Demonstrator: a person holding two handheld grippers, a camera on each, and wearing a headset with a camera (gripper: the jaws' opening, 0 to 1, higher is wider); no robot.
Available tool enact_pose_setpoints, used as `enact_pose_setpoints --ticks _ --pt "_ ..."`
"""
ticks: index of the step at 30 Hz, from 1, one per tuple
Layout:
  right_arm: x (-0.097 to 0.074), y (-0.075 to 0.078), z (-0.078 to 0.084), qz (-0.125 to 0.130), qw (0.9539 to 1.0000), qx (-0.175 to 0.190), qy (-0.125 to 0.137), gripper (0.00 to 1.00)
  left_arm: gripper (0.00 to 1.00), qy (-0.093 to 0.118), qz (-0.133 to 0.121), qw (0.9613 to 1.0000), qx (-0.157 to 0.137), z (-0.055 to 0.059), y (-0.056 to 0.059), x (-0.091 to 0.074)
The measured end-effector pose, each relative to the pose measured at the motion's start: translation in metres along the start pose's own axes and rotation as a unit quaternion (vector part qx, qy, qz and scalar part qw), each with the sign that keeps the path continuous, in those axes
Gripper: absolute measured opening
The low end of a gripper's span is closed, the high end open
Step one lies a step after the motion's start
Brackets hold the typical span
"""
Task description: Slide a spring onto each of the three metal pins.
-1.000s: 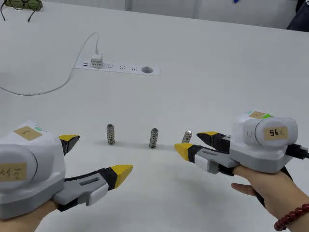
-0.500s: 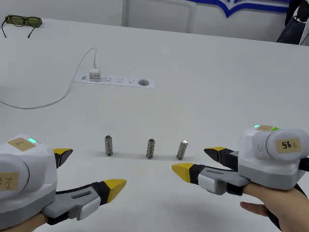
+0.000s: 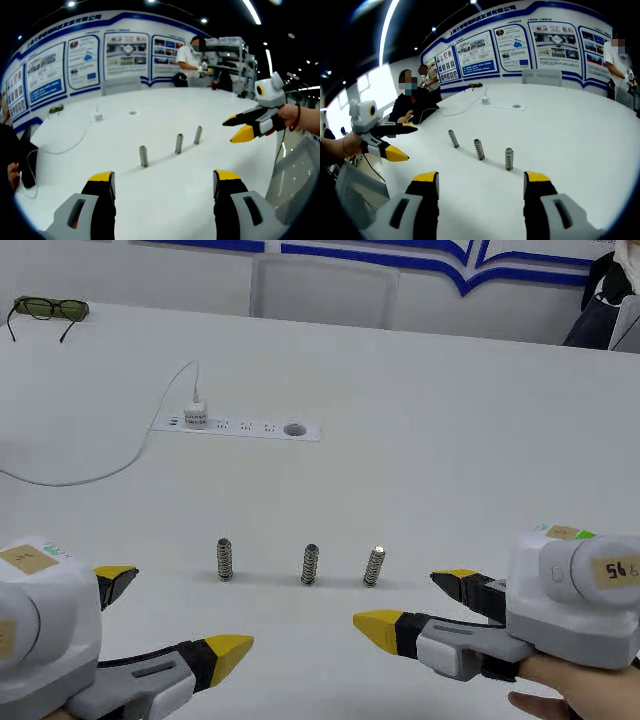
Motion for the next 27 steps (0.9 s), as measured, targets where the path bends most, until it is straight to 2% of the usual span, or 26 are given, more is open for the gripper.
enact_pose_setpoints --ticks 8,27 --pt "-0.008 -0.009 0.001 -0.002 0.9996 -0.024 -0.013 0.74 0.84 -0.004 0.003 1.0 -0.001 0.002 0.001 -0.005" --pt "-0.02 -0.016 0.005 -0.005 0.9999 -0.014 -0.007 0.82 0.91 -0.012 0.006 0.9999 -0.008 0.006 0.004 -0.014"
Point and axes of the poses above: the centre of the closed fingertips' face, and the gripper's own axes: x roughly forward along the fingers, y roughly to its right, z roughly out of its underside, the point moved 5 cm from there along -x, roughly backward along the fingers, and after that the axes turned 11 degrees about -z, right-handed, at the moved point
